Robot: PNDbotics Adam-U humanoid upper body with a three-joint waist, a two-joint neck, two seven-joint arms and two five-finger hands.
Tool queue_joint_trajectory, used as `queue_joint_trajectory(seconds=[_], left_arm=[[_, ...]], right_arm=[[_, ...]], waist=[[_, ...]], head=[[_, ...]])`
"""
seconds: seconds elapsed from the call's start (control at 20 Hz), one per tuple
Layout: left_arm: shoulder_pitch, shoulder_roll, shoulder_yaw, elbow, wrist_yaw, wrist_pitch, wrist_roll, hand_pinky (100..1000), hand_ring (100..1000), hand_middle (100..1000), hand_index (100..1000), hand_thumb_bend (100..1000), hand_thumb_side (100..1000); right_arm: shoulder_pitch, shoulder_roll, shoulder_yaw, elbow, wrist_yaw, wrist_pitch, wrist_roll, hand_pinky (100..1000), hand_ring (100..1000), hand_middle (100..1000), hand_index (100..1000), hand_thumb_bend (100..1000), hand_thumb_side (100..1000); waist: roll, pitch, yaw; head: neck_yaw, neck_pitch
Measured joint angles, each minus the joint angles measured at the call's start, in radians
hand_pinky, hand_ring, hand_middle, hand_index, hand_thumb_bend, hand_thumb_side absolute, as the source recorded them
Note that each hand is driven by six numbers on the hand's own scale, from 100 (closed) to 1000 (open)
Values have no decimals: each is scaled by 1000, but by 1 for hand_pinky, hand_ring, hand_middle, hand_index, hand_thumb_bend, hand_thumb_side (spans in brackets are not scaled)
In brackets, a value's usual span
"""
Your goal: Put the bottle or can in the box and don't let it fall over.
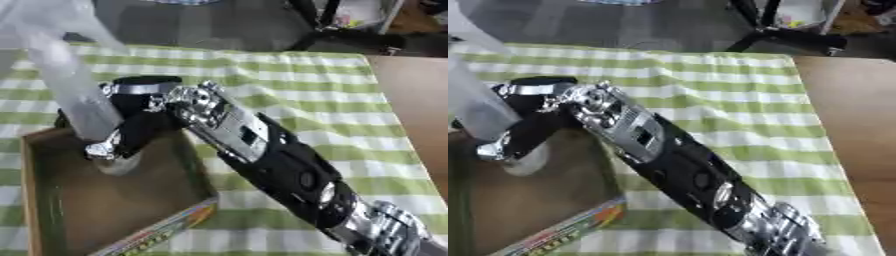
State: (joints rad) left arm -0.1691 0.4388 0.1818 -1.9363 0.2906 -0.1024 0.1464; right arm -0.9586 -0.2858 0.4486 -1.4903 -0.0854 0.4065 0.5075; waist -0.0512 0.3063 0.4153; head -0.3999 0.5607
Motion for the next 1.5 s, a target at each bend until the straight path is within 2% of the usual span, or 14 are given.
queue_joint_trajectory(seconds=[0.4, 0.45, 0.5, 0.55, 0.6, 0.65, 0.7, 0.75, 0.95, 1.25, 1.35, 1.5], left_arm=[[-6, 0, 0, 0, 0, 2, -5, 927, 826, 917, 826, 100, 761], [-7, 0, 0, 0, 0, 2, -6, 927, 826, 917, 826, 100, 762], [-7, 0, 0, 0, 0, 2, -6, 927, 826, 917, 826, 100, 762], [-7, 0, 0, 0, 0, 3, -7, 927, 826, 917, 826, 100, 762], [-7, 0, 0, 0, 0, 3, -8, 927, 826, 918, 826, 100, 762], [-7, 0, 0, 0, 0, 3, -8, 928, 826, 918, 826, 100, 763], [-6, 0, 0, 0, 0, 3, -8, 928, 826, 918, 826, 100, 763], [-6, 0, 0, 0, 0, 3, -8, 928, 826, 918, 826, 100, 763], [-6, 0, 0, 0, 0, 3, -8, 928, 826, 918, 826, 100, 763], [-3, 0, 0, 0, 0, 3, -8, 928, 827, 919, 827, 100, 765], [2, 0, 0, 0, 0, 3, -8, 928, 827, 920, 827, 100, 765], [4, 0, 0, 0, 0, 3, -8, 929, 827, 920, 828, 100, 766]], right_arm=[[-10, 23, 9, 30, 7, 7, -24, 962, 1000, 1000, 252, 100, 129], [-10, 25, 9, 33, 7, 7, -27, 955, 1000, 1000, 387, 100, 100], [-10, 27, 9, 34, 7, 7, -30, 945, 1000, 1000, 674, 100, 100], [-9, 27, 11, 35, 7, 5, -32, 946, 1000, 1000, 792, 100, 100], [-8, 27, 13, 35, 6, 1, -29, 956, 1000, 1000, 947, 100, 333], [-6, 27, 14, 35, 5, -10, -20, 965, 1000, 1000, 997, 100, 431], [-2, 27, 14, 35, 5, -24, -7, 974, 1000, 1000, 1000, 100, 495], [2, 27, 14, 35, 7, -40, 6, 978, 1000, 1000, 1000, 100, 518], [10, 27, 13, 44, 29, -90, 49, 978, 1000, 1000, 1000, 100, 503], [19, 23, 1, 46, 39, -117, 75, 981, 1000, 1000, 1000, 100, 494], [27, 14, 0, 34, 37, -120, 79, 988, 1000, 1000, 1000, 100, 573], [40, -3, -4, 3, 26, -136, 94, 1000, 1000, 1000, 1000, 100, 635]], waist=[[-1, 4, 4], [-2, 4, 4], [-3, 5, 4], [-4, 5, 4], [-5, 5, 4], [-5, 5, 4], [-5, 5, 4], [-5, 5, 3], [-5, 6, -3], [-1, 8, -10], [0, 8, -15], [1, 8, -21]], head=[[-5, -1], [-5, -1], [-5, -1], [-5, -1], [-5, -1], [-5, -1], [-4, -2], [-3, -2], [0, -8], [4, -8], [7, -8], [12, -8]])
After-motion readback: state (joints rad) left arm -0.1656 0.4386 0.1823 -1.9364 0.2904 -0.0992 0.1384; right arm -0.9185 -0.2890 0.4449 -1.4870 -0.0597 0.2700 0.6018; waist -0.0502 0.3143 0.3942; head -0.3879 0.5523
